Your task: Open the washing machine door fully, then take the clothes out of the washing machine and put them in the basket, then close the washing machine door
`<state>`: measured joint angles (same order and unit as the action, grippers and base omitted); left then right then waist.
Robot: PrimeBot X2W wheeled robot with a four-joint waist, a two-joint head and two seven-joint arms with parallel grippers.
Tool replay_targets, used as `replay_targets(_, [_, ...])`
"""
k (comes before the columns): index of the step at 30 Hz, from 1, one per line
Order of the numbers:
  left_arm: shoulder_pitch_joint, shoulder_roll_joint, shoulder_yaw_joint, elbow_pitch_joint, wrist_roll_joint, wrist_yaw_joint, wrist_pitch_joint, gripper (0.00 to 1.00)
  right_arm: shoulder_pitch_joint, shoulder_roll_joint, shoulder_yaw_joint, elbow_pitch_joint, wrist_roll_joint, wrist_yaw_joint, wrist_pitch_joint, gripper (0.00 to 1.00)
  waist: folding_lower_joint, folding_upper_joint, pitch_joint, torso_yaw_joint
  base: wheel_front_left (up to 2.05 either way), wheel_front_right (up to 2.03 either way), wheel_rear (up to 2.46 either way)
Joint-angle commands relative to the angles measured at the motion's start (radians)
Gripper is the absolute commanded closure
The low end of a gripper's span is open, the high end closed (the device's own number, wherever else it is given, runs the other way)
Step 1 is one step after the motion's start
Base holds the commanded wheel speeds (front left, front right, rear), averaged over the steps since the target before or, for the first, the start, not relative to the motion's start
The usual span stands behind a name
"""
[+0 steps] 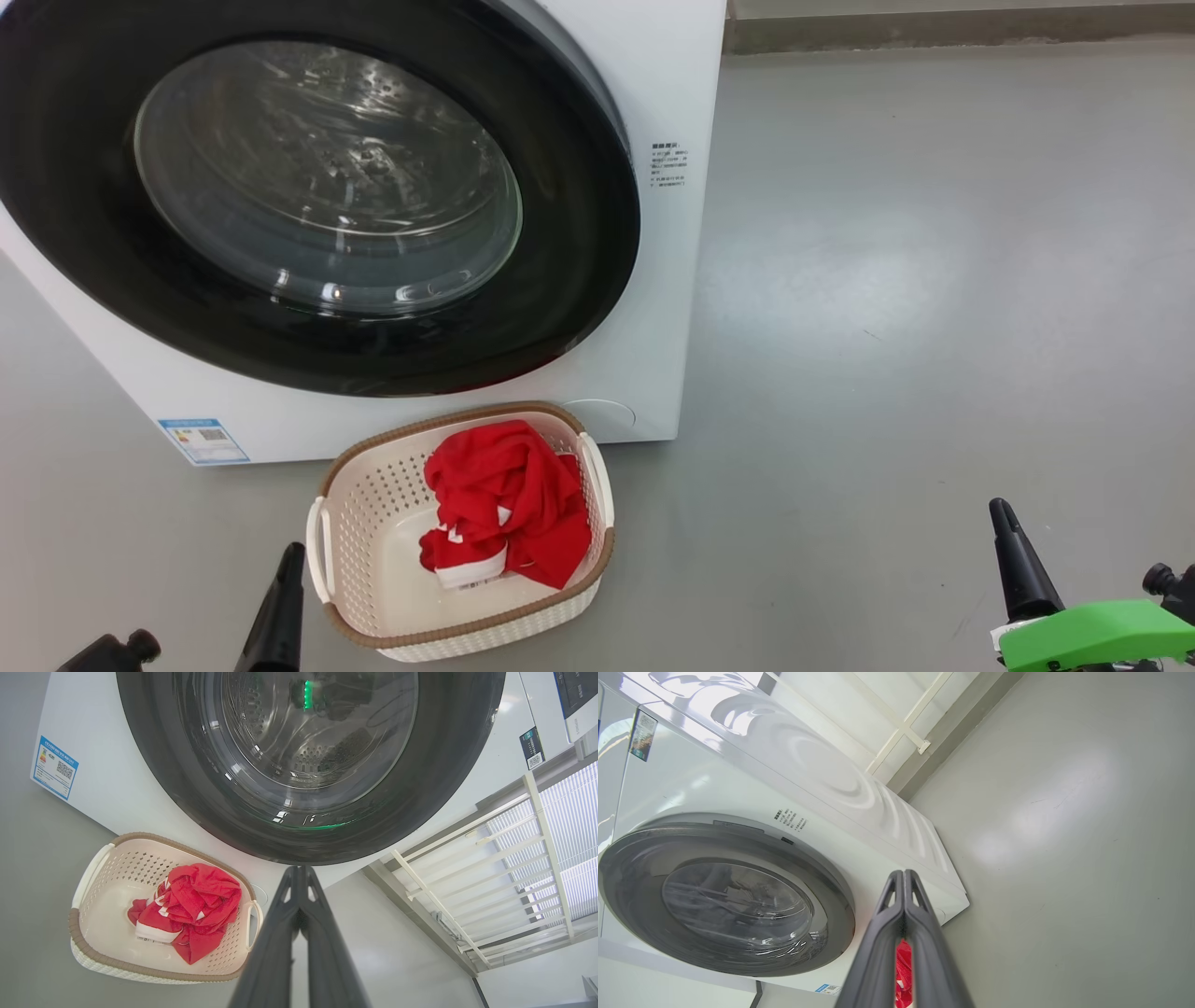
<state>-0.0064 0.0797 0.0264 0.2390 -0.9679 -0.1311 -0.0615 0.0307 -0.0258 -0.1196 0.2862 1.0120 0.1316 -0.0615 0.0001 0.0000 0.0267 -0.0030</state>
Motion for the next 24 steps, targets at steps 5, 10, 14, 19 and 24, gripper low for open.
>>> replay_targets(5, [-0.046,0.005,0.028,-0.017,-0.070,0.000,0.017,1.00,-0.052,-0.017,0.004,-0.028,0.068,0.000,0.017,1.00,-0.0001,0.0000,-0.002,0.000,0.00,0.00,0.00])
replay_targets(10, [-0.052,0.003,0.033,-0.015,-0.124,0.000,0.031,1.00,-0.060,-0.018,0.004,-0.029,0.118,0.000,0.032,1.00,-0.0001,0.0000,-0.004,0.001,0.00,0.00,0.00])
replay_targets(14, [-0.056,0.001,0.037,-0.013,-0.167,0.000,0.042,1.00,-0.067,-0.018,0.004,-0.029,0.157,-0.001,0.044,1.00,-0.0001,0.0000,-0.006,0.001,0.00,0.00,0.00])
replay_targets(19, [-0.062,-0.002,0.042,-0.010,-0.221,0.000,0.056,1.00,-0.076,-0.019,0.004,-0.030,0.206,-0.001,0.059,1.00,-0.0001,0.0000,-0.008,0.001,0.00,0.00,0.00])
replay_targets(24, [-0.067,-0.005,0.046,-0.008,-0.275,0.000,0.070,1.00,-0.084,-0.020,0.004,-0.031,0.255,-0.001,0.074,1.00,-0.0001,0.0000,-0.010,0.001,0.00,0.00,0.00])
